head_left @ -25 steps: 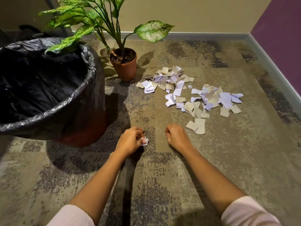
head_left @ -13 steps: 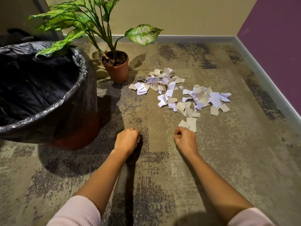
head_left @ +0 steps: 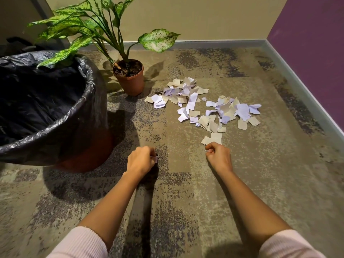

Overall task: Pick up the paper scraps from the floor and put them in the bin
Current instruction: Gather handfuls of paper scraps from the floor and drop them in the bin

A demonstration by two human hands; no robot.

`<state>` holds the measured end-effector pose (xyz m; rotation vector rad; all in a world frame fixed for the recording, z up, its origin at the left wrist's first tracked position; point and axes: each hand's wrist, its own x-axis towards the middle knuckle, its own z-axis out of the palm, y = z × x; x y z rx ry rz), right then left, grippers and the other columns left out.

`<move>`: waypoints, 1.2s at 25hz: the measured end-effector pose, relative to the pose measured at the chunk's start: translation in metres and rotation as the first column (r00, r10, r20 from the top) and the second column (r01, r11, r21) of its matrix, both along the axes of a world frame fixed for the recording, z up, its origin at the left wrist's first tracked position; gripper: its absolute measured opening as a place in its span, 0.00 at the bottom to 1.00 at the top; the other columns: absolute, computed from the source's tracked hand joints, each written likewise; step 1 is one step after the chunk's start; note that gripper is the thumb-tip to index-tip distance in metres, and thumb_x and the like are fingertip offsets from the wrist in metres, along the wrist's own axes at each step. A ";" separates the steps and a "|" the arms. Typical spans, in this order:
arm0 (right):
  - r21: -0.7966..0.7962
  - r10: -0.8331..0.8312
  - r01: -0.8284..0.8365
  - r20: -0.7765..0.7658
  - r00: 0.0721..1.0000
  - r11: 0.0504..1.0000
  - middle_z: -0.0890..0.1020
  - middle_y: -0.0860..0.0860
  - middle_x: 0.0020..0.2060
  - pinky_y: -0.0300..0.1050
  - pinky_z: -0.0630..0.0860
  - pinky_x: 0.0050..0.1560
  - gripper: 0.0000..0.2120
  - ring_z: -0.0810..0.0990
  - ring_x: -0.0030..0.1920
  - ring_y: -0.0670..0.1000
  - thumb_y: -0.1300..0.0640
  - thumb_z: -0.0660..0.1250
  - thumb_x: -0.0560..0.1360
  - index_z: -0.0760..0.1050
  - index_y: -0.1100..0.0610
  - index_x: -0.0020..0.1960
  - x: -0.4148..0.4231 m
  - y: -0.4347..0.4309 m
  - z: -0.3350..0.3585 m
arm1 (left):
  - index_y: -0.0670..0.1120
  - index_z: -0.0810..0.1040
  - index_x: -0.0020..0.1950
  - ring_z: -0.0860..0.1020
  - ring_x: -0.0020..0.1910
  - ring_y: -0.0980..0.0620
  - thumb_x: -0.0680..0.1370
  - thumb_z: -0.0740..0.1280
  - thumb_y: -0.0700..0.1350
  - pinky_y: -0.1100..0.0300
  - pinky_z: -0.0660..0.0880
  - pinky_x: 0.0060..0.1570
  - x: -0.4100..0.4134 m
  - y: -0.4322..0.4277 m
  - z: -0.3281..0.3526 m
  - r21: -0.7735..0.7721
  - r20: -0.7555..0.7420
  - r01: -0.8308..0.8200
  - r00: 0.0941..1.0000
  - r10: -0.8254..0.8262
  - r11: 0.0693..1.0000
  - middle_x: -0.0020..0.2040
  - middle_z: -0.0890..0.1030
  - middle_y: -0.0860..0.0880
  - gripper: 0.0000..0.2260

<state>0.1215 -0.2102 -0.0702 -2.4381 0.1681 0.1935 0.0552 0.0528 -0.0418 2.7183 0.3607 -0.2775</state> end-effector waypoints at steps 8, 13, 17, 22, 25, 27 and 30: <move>-0.168 0.092 -0.091 -0.004 0.996 0.982 0.84 0.57 0.47 0.49 0.78 0.48 0.09 0.82 0.47 0.59 0.62 0.66 0.76 0.83 0.56 0.52 0.007 0.004 -0.001 | 0.49 0.81 0.49 0.81 0.51 0.43 0.74 0.72 0.49 0.50 0.78 0.48 -0.002 0.000 -0.002 -0.028 -0.006 -0.023 1.000 0.022 0.999 0.50 0.84 0.47 0.06; -0.330 0.209 -0.203 -0.018 0.978 0.922 0.78 0.57 0.50 0.51 0.76 0.49 0.08 0.78 0.51 0.60 0.66 0.63 0.76 0.78 0.59 0.52 0.008 0.009 0.000 | 0.49 0.81 0.50 0.80 0.50 0.41 0.75 0.72 0.49 0.50 0.78 0.48 -0.004 -0.001 -0.001 -0.018 -0.003 -0.029 1.000 0.029 0.999 0.49 0.83 0.46 0.06; -0.165 0.249 -0.247 -0.005 0.968 0.955 0.79 0.56 0.49 0.47 0.74 0.48 0.06 0.77 0.48 0.56 0.65 0.62 0.77 0.78 0.59 0.48 -0.002 0.006 -0.001 | 0.50 0.80 0.49 0.80 0.49 0.42 0.76 0.71 0.50 0.50 0.78 0.46 -0.007 -0.001 0.001 -0.026 -0.002 -0.031 1.000 0.031 0.999 0.48 0.83 0.46 0.06; -0.020 0.363 -0.363 -0.013 0.932 0.932 0.79 0.50 0.44 0.40 0.67 0.45 0.05 0.75 0.44 0.48 0.63 0.66 0.76 0.79 0.56 0.45 -0.033 0.004 -0.001 | 0.50 0.80 0.50 0.80 0.49 0.43 0.76 0.71 0.52 0.51 0.78 0.46 -0.012 -0.002 0.002 -0.035 -0.008 -0.034 0.999 0.034 0.999 0.48 0.83 0.46 0.08; -0.034 0.362 -0.361 0.008 0.932 0.932 0.80 0.51 0.44 0.39 0.68 0.45 0.05 0.75 0.44 0.48 0.64 0.66 0.76 0.80 0.57 0.47 -0.036 0.007 -0.002 | 0.50 0.81 0.49 0.81 0.50 0.44 0.75 0.72 0.51 0.52 0.77 0.46 -0.013 -0.005 0.005 -0.051 0.000 -0.034 0.999 0.034 0.998 0.48 0.84 0.47 0.07; -0.047 0.346 -0.346 0.012 0.938 0.937 0.79 0.48 0.43 0.34 0.67 0.40 0.06 0.75 0.42 0.45 0.64 0.65 0.76 0.78 0.55 0.49 -0.037 0.009 -0.002 | 0.50 0.81 0.49 0.81 0.50 0.44 0.75 0.72 0.51 0.53 0.77 0.46 -0.013 -0.006 0.006 -0.052 -0.003 -0.029 1.000 0.029 0.998 0.48 0.84 0.48 0.07; -0.090 0.345 -0.344 -0.004 0.939 0.935 0.79 0.47 0.46 0.35 0.69 0.43 0.10 0.75 0.42 0.43 0.64 0.65 0.77 0.76 0.53 0.55 -0.037 0.014 -0.001 | 0.51 0.81 0.49 0.81 0.49 0.45 0.75 0.72 0.51 0.53 0.77 0.46 -0.013 -0.005 0.007 -0.050 -0.013 -0.022 1.000 0.021 0.998 0.47 0.84 0.49 0.07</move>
